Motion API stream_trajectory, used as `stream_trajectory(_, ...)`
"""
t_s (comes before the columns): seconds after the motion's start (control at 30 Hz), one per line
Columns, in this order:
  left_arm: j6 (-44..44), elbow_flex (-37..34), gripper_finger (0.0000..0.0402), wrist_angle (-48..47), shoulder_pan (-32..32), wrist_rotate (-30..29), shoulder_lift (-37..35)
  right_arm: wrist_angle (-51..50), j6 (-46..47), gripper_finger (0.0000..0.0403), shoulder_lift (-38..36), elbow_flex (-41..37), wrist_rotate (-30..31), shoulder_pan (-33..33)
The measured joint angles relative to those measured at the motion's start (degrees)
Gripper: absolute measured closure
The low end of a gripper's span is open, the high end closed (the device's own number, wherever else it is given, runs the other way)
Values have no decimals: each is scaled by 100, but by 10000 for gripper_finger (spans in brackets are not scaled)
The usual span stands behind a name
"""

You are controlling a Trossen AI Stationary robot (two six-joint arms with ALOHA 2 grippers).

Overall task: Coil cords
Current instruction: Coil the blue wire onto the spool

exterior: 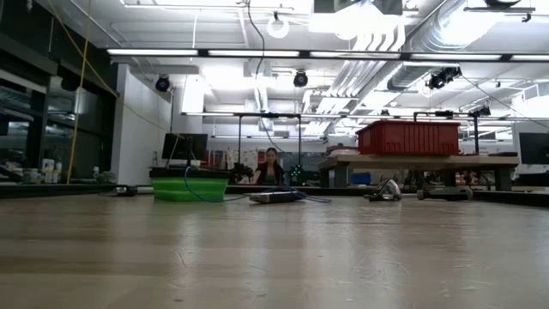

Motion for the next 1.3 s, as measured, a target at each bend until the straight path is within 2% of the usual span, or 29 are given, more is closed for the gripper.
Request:
stream_trajectory(0.23, 132, 0, 401, -8, 39, 2, 0, 5, -50, 258, -192, 0, -279, 267)
stream_trajectory(0.47, 130, 0, 401, -20, 114, 1, 2, 8, -760, 258, -358, 0, 682, 604)
stream_trajectory(0.57, 130, 0, 401, -24, 114, 0, 2, 4, -839, 258, -403, 0, 1329, 612)
stream_trajectory(0.63, 130, 0, 401, -24, 111, 0, 2, -1, -811, 258, -400, 0, 1457, 528)
stream_trajectory(0.93, 74, 0, 401, -26, 111, -5, 2, -7, -580, 258, -174, 0, 1050, 69)
stream_trajectory(1.07, 36, 0, 401, -24, 111, -7, 2, -9, -248, 258, -124, 0, 613, -30)
stream_trajectory(1.3, 36, 0, 401, -22, 111, -7, 2, -2, -374, 258, -49, 0, 614, -72)
